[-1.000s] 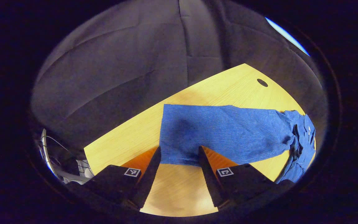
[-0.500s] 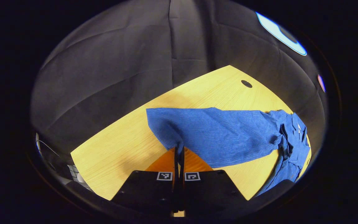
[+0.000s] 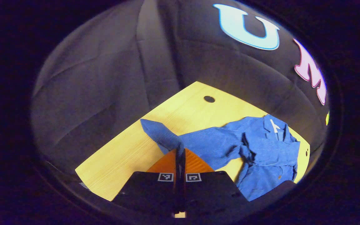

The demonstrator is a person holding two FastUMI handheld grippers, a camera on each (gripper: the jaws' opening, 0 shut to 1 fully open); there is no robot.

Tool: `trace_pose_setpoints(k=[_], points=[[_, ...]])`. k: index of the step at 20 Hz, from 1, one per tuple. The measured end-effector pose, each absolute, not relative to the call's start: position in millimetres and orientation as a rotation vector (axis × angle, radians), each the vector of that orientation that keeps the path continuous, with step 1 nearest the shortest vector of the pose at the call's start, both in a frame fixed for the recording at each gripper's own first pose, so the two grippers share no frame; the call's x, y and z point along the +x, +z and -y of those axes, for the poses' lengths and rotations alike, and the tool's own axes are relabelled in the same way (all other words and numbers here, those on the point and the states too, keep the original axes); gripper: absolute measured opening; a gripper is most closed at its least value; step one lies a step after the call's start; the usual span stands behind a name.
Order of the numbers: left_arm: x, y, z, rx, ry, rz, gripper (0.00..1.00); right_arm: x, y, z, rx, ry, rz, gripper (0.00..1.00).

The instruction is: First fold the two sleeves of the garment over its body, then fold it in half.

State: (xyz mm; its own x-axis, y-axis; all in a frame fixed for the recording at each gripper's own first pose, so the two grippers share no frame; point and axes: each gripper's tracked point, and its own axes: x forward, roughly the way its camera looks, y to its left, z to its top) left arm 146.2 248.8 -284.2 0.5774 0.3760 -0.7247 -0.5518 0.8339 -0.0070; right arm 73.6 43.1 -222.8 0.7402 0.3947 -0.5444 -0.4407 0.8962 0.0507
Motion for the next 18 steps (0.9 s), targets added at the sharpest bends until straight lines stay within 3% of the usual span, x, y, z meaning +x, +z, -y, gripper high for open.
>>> trace_pose_setpoints(k=[7,13,18], points=[[268.3,-218.2,-78.5,-0.119,0.159,-0.693,0.00,77.2,-207.3,-14.7,-0.066,0.371,-0.537,0.98],[319.6,-231.2,84.4,-0.059,-0.102,-0.729,0.00,67.7,-207.5,29.0,-0.023,0.235,-0.548,0.98],[346.1,-266.2,165.9,-0.061,-0.216,-0.763,0.03,58.7,-219.0,71.0,-0.004,0.125,-0.582,0.98]])
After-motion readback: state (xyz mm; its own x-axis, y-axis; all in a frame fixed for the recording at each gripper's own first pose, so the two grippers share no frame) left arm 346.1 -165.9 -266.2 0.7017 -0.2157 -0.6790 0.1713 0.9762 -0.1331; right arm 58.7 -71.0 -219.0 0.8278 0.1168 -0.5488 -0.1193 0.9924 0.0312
